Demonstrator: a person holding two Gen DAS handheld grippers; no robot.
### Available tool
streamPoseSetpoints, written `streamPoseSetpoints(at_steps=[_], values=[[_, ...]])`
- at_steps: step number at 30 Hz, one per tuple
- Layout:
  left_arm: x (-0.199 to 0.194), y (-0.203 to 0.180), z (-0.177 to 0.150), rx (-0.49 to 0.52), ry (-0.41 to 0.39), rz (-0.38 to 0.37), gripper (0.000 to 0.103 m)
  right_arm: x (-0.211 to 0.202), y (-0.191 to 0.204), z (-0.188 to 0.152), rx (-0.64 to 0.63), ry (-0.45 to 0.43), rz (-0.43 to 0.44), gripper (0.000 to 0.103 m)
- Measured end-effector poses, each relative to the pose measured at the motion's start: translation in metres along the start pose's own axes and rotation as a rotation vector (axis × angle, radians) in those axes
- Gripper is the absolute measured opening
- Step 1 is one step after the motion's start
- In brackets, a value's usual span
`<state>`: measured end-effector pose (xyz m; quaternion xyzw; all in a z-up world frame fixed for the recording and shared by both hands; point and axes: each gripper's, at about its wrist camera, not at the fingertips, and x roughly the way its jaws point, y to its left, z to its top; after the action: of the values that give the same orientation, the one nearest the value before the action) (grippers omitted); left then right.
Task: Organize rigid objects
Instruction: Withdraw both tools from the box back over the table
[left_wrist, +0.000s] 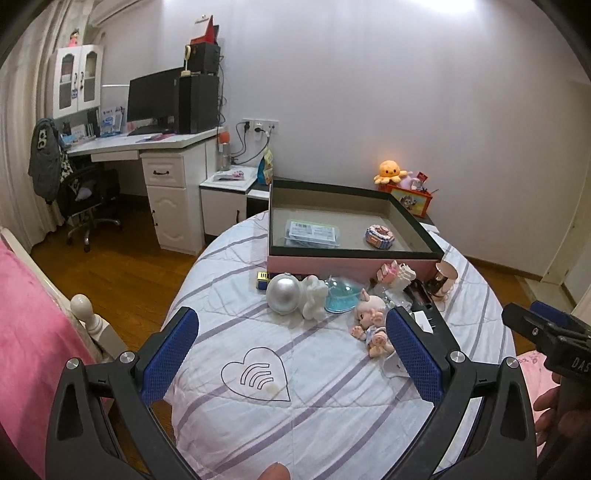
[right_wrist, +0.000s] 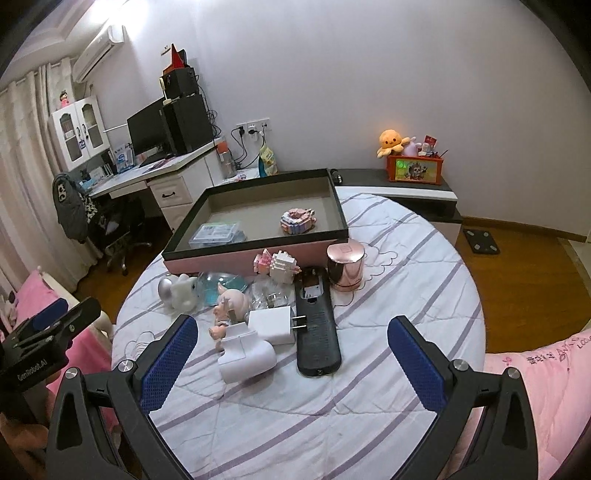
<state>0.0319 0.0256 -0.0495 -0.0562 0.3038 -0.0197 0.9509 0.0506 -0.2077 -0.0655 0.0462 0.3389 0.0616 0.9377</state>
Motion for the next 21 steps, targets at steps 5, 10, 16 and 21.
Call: streamPoseSetpoints(at_steps=[5, 10, 16, 21], values=[[-0.005, 0.001, -0.001, -0.002, -0.012, 0.000, 0.103, -0.006, 0.002, 0.000, -0.001, -0.012, -0.005, 0.103], [-0.004, 0.000, -0.002, -0.002, 0.000, 0.005, 0.103, -0.003, 0.005, -0.002, -0.012, 0.003, -0.002, 0.103], [0.005, 0.001, -0.004, -0.002, 0.024, 0.010, 0.103, 0.005, 0.006, -0.004, -0.021, 0.027, 0.005, 0.103], [0.014, 0.000, -0.006, 0.003, 0.041, 0.008, 0.103, 0.014, 0.001, -0.004, -0.012, 0.045, -0.007, 0.103]])
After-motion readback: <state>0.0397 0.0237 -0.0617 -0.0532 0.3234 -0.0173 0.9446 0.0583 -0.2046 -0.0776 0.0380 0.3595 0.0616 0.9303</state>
